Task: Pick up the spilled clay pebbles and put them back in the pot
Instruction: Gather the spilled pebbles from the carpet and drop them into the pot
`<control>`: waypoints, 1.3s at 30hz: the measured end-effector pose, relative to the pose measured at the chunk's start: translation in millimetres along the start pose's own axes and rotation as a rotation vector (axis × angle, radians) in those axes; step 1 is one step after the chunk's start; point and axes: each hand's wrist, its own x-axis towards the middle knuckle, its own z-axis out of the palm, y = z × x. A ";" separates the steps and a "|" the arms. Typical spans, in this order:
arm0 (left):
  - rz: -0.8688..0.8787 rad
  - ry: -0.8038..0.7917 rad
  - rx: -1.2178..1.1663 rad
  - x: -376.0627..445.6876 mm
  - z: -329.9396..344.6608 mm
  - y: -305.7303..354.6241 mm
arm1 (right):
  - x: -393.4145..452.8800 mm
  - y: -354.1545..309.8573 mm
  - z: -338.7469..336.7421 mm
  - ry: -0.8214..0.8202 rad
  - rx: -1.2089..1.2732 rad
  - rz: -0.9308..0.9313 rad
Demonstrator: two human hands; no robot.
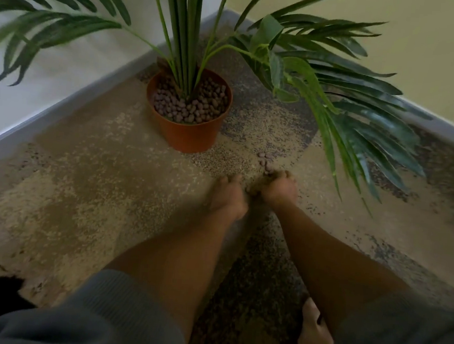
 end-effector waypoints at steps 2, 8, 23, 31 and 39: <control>0.017 -0.019 0.036 -0.6 -3.4 3.0 | -0.3 3.1 2.6 -0.022 0.035 0.004; 0.102 -0.056 0.124 5.7 -4.8 9.4 | -10.5 1.5 7.2 0.056 0.150 -0.110; 0.143 0.014 0.057 3.9 7.2 16.1 | -15.5 56.8 -1.7 0.088 0.052 0.358; 0.133 0.018 -0.049 2.2 9.3 12.5 | -10.5 46.5 -2.3 0.019 0.367 0.168; 0.165 0.036 0.050 2.7 7.5 5.7 | -5.7 22.6 6.5 -0.092 0.010 -0.297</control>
